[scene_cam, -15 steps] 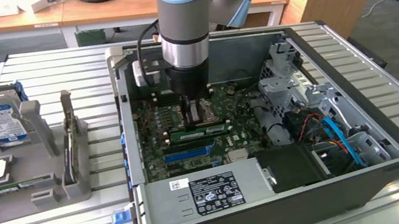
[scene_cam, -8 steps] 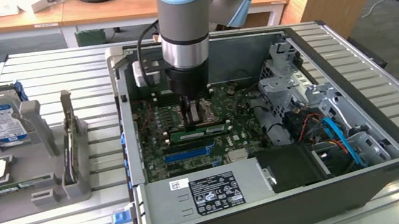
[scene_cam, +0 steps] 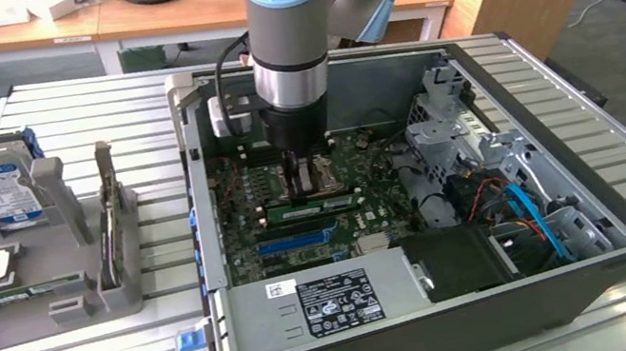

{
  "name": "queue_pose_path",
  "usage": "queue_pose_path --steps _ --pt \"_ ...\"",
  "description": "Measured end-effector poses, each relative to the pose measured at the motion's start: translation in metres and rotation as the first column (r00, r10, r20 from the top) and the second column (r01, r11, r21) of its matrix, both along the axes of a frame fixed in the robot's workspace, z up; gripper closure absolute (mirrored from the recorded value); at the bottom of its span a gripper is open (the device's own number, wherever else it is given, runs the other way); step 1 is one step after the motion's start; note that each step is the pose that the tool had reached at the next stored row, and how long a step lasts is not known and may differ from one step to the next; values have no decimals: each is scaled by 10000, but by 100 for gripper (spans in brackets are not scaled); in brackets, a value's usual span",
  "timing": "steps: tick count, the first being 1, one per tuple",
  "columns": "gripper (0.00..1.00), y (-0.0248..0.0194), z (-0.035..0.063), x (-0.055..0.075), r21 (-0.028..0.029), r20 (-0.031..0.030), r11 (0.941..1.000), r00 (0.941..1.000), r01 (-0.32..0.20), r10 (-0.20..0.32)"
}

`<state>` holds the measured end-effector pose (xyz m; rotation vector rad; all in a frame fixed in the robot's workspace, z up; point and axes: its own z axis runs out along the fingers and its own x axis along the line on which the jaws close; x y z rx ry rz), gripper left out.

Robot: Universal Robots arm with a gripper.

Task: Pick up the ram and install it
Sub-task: 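Press down the ram until it locks into place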

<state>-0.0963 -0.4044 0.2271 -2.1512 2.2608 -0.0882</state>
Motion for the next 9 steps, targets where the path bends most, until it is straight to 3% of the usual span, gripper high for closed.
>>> queue_pose_path --steps 9 --pt "89 0 -12 0 1 6 10000 10000 1 -1"
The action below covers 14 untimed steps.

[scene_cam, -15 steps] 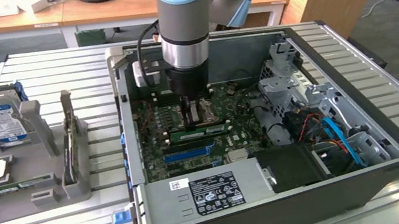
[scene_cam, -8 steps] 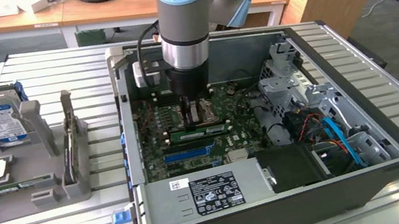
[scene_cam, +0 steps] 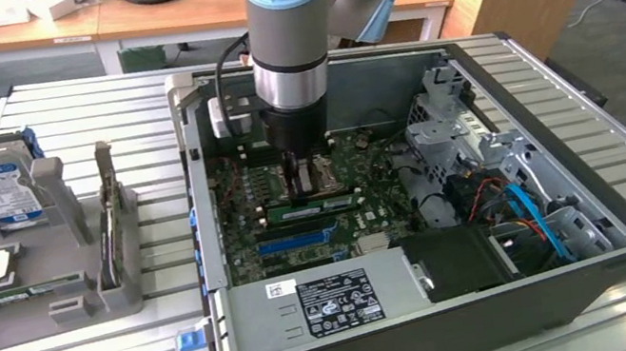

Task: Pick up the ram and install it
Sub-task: 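Press down the ram until it locks into place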

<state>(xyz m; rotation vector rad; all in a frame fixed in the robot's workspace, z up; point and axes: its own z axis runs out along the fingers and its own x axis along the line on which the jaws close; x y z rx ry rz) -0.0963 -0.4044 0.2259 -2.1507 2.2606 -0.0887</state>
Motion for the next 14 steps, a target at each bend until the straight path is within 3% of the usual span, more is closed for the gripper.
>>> queue_pose_path --steps 14 --pt "89 0 -16 0 -1 11 10000 10000 -1 1"
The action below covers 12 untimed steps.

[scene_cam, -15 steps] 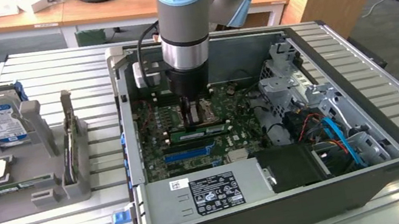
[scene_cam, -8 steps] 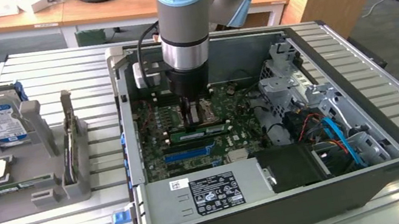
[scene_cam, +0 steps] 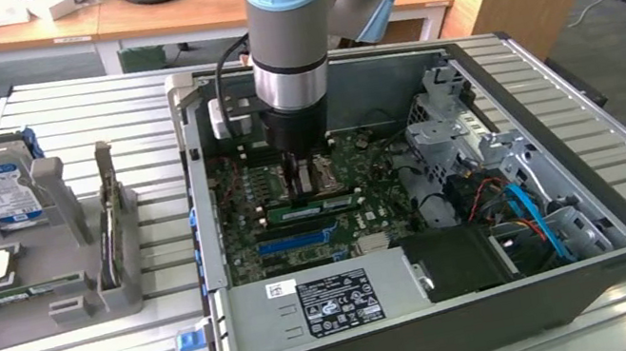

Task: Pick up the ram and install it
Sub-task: 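Press down the ram until it locks into place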

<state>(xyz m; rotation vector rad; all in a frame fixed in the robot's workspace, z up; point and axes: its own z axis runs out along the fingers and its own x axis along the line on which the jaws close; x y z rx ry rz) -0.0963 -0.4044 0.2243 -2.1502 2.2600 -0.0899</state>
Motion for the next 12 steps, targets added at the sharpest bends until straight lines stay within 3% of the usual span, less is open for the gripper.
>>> queue_pose_path --steps 12 --pt "89 0 -15 0 2 6 10000 10000 1 -1"
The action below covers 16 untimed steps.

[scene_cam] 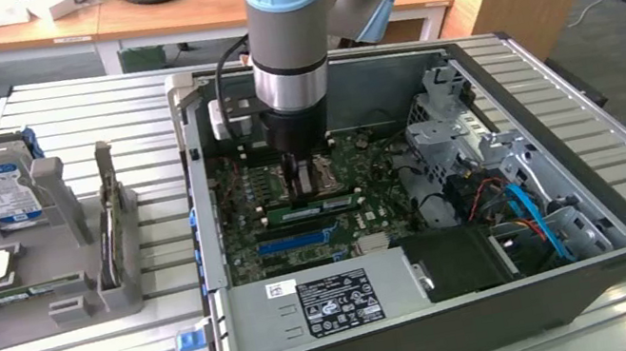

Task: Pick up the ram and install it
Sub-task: 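Press down the ram until it locks into place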

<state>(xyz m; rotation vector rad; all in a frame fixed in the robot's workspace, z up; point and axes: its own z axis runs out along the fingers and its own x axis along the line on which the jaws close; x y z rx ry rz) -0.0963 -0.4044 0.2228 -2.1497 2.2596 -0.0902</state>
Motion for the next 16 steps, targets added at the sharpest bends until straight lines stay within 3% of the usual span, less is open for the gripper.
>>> queue_pose_path --steps 16 --pt "89 0 -12 0 -3 2 10000 10000 -1 1"
